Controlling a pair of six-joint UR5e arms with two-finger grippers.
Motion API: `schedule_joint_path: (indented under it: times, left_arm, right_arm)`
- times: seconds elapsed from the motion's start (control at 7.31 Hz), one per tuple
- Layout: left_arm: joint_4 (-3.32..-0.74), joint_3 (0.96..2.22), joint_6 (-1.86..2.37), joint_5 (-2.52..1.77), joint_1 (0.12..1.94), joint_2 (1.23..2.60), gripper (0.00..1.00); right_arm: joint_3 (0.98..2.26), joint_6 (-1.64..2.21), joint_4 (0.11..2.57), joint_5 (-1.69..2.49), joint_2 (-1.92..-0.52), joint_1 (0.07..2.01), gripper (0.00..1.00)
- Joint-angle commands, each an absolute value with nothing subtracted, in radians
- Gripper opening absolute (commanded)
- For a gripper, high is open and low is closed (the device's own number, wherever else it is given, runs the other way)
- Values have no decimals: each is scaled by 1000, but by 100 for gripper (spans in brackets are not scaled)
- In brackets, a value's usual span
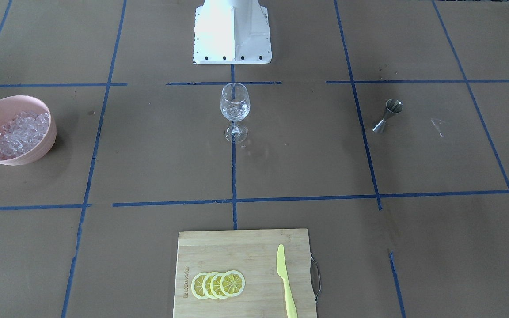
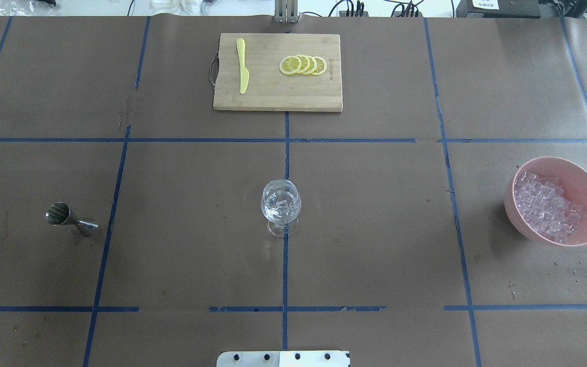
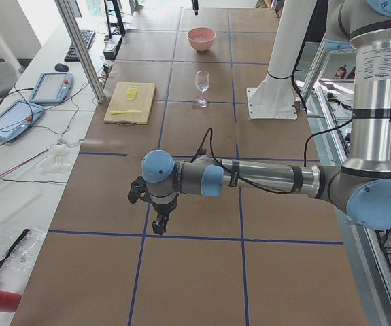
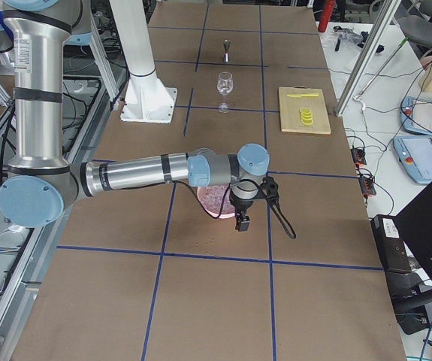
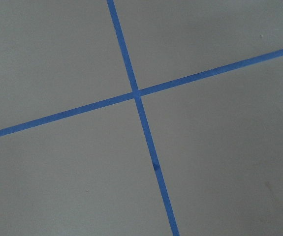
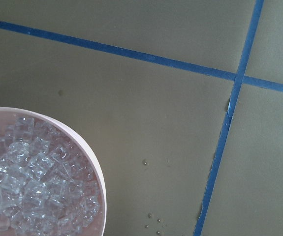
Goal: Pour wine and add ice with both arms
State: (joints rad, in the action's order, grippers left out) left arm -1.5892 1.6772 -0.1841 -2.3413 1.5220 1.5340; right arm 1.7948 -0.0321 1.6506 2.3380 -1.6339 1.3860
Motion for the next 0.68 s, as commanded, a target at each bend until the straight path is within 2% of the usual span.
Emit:
schedule_joint_path:
  times: [0.0, 0.55]
  left_arm:
    - [-1589, 1678, -184, -2342, 1522, 1534, 100]
    - [-1589, 1678, -184, -2342, 1522, 1534, 100]
  right_arm:
    - [1793, -49, 1651, 2336, -1634, 1393, 100]
    - [1796, -35, 1651, 2338, -1635, 1393, 100]
